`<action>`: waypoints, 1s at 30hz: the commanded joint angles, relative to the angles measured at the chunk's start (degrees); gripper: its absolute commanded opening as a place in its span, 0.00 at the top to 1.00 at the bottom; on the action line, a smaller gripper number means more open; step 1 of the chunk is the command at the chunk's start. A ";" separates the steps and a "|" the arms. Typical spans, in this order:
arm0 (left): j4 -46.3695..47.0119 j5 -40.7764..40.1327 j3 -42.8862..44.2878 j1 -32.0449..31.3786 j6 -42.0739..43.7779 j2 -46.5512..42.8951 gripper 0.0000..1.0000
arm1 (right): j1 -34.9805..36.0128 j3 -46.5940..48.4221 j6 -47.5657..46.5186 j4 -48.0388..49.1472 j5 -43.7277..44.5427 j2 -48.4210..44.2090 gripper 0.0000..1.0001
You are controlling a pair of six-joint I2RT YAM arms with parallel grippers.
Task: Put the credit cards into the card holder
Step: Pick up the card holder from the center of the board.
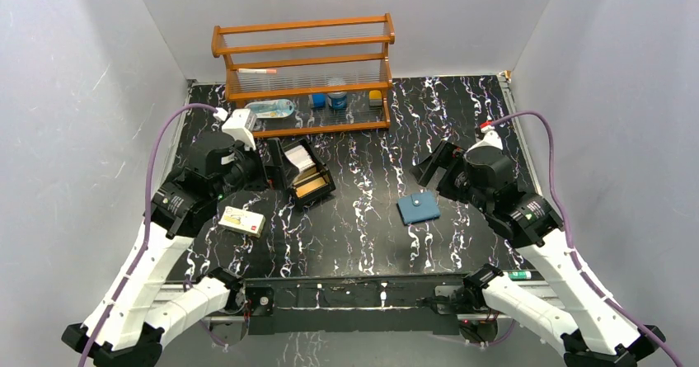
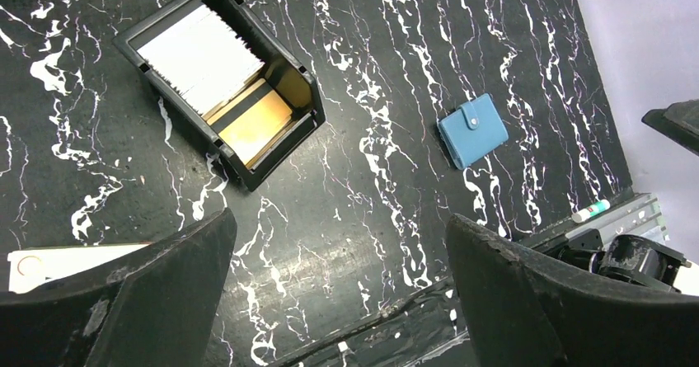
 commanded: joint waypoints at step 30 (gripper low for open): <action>3.01 -1.84 -17.41 0.37 -1.16 -6.25 0.01 | 0.29 -3.43 -11.29 5.46 8.03 32.50 0.59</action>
